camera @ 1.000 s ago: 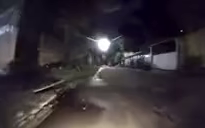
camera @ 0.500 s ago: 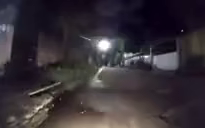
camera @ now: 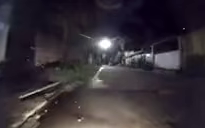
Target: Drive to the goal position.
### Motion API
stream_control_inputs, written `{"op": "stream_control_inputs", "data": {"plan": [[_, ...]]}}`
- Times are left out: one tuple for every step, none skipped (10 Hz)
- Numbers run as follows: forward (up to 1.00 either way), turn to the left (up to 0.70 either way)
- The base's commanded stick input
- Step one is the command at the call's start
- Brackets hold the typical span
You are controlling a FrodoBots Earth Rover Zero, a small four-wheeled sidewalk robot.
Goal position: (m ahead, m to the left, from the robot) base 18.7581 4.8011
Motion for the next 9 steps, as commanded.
{"op": "stream_control_inputs", "data": {"plan": [[0.5, -0.02], [0.5, 0.0], [0.5, 0.0], [0.5, 0.0], [0.5, 0.0], [0.5, 0.0], [0.5, 0.0], [0.5, 0.0], [0.5, 0.0]]}}
